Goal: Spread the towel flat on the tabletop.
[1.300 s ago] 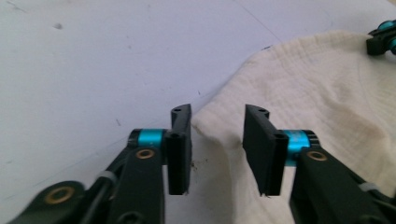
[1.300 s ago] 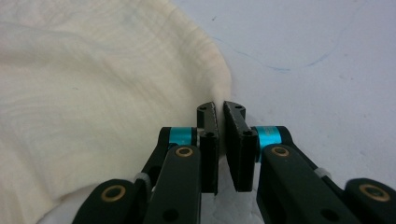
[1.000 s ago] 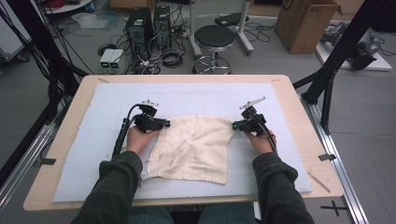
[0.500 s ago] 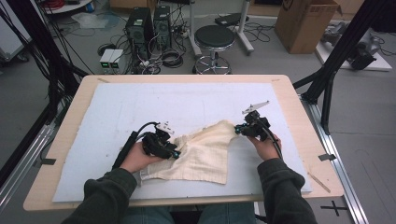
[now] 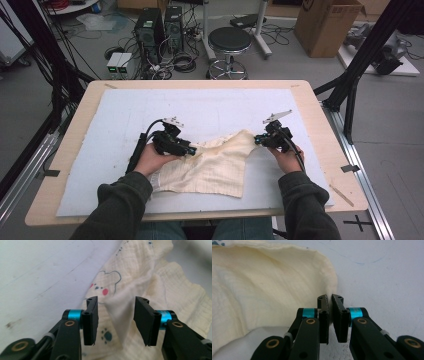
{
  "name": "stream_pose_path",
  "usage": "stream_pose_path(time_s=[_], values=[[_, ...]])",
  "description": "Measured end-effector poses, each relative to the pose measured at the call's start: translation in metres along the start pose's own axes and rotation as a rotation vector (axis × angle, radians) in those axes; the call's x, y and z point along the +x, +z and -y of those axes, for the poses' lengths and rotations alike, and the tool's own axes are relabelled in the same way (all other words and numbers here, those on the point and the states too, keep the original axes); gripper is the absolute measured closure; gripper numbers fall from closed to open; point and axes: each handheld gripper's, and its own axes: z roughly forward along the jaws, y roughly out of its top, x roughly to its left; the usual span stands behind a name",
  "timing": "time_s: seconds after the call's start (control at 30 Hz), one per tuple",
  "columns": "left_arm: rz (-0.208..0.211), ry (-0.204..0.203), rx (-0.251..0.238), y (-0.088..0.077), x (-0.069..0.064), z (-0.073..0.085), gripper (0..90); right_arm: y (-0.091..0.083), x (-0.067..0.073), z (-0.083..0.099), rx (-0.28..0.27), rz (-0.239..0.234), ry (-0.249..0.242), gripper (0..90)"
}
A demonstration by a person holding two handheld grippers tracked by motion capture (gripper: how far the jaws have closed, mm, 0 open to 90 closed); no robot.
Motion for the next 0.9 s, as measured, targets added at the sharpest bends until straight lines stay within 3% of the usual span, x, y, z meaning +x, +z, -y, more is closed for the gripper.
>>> stream_pose_path(time_s=[0.07,0.1,0.13,0.17,0.27,0.37,0.7,0.9], values=[[-0.020,0.012,0.024,0.008,-0.003,-0.001,58.2,0.001,0.000,0.000,-0.003,-0.001,-0.003,84.2],[-0.023,0.029,0.023,0.011,-0.004,0.000,65.9,0.001,0.000,0.000,-0.003,-0.001,-0.003,84.2],[-0.055,0.070,0.018,0.011,-0.008,-0.001,75.5,0.001,0.000,0.000,-0.003,-0.004,-0.001,84.2],[-0.072,0.084,0.005,0.009,-0.010,-0.001,83.0,0.001,0.000,0.000,-0.009,-0.010,0.000,84.2],[-0.102,0.089,-0.038,-0.001,-0.010,-0.003,84.6,-0.002,0.002,-0.001,-0.022,-0.014,-0.009,84.2],[-0.126,0.065,-0.085,-0.016,-0.005,-0.002,85.1,-0.005,0.003,-0.002,-0.051,-0.023,-0.016,84.2],[-0.194,-0.024,-0.155,-0.062,0.021,0.013,85.0,-0.022,0.015,-0.022,-0.119,-0.038,-0.070,84.4],[-0.210,-0.063,-0.179,-0.067,0.033,0.015,85.1,-0.022,0.018,-0.041,-0.108,-0.060,-0.119,84.5]])
